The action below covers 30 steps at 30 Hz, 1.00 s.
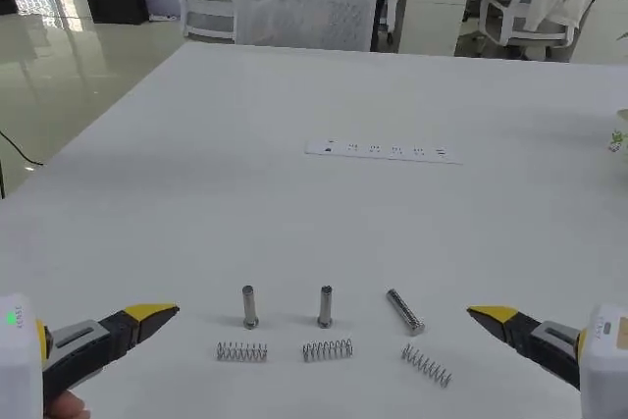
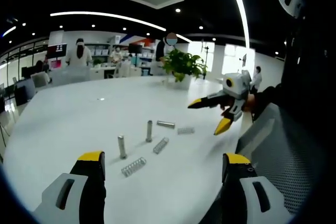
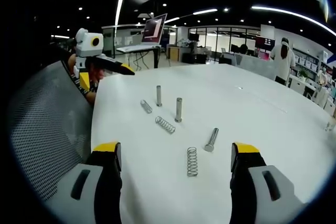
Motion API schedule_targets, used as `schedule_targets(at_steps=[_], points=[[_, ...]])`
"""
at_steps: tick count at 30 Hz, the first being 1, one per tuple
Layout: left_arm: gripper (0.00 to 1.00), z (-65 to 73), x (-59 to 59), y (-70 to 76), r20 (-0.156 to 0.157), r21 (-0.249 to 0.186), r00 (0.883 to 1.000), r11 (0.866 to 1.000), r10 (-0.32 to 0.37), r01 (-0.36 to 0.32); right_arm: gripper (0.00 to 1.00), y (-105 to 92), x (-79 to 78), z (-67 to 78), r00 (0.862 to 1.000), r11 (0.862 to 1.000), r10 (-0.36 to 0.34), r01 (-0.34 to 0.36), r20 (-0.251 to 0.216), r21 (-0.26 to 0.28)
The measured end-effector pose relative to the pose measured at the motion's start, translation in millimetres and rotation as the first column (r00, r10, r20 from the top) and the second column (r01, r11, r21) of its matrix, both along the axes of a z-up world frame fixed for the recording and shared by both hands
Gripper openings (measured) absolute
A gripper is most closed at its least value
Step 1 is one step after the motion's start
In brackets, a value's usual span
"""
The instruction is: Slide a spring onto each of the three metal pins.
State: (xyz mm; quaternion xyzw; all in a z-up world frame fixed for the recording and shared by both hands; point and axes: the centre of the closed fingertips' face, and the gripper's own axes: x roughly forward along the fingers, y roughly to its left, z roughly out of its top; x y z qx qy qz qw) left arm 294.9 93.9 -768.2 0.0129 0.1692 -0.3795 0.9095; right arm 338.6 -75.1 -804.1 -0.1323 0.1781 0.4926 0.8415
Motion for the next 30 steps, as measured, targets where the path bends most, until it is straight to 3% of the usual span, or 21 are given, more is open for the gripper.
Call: schedule_targets(at_steps=[30], points=[[0.90,2.5,-3.4,-6.7,0.007,-0.028,0.999,0.999,-0.045,0.045,0.85,-5.3,-2.7,5.0,0.999,0.999,-0.050,0.050,0.009,-0.018]])
